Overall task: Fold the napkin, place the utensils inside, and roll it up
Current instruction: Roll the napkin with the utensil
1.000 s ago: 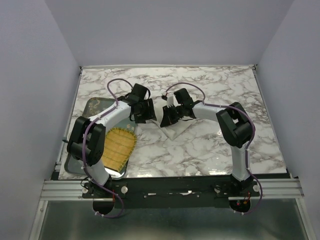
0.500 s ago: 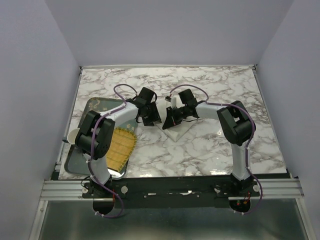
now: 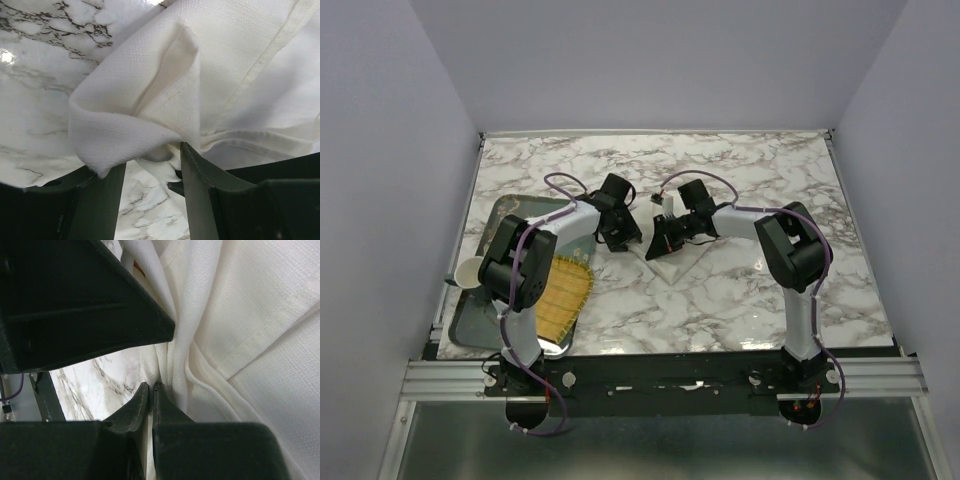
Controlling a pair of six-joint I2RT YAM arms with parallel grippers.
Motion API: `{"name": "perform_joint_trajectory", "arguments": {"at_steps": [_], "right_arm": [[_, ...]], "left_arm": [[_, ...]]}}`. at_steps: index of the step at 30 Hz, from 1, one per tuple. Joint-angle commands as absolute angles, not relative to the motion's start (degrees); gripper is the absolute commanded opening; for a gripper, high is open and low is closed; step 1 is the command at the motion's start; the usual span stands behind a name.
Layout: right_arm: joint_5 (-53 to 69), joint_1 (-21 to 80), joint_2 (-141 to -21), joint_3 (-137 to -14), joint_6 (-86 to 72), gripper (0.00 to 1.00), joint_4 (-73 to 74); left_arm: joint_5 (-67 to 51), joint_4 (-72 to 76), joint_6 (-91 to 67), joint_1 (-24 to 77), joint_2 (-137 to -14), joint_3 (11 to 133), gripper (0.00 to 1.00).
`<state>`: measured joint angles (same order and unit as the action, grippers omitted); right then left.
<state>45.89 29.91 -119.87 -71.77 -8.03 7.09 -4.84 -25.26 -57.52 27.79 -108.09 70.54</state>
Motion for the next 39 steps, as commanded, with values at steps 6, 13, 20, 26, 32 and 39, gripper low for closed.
{"name": "perform_joint_trajectory", "arguments": {"at_steps": [6,13,20,26,32,39], "right_arm": [[36.83,30.32,-124.1,-67.94,-3.87,0.0,17.84],[35.69,30.32,-122.79,-67.68,-3.25,0.01,18.19],[32.62,31.11,-120.85,-67.76,-3.43,0.02,19.07],[27.78,33.3,-111.74,-67.15,-6.06,0.25,22.76],[21.37,36.2,-105.04,-66.45,-10.98,0.43,25.31],[7.68,42.36,-100.55,-65.74,-13.62,0.67,23.38]], "left_arm": [[5.8,-29.79,-60.91,29.88,-113.64,72.42,0.49],[7.56,-31.64,-56.78,30.06,-119.08,75.93,0.15],[5.72,-31.29,-55.54,30.15,-119.27,76.03,0.0],[0.0,-32.87,-60.28,30.23,-117.86,75.15,0.0],[-3.95,-33.93,-65.2,30.23,-115.4,74.1,0.0],[-4.13,-33.84,-68.29,30.67,-113.55,73.13,0.0]]}}
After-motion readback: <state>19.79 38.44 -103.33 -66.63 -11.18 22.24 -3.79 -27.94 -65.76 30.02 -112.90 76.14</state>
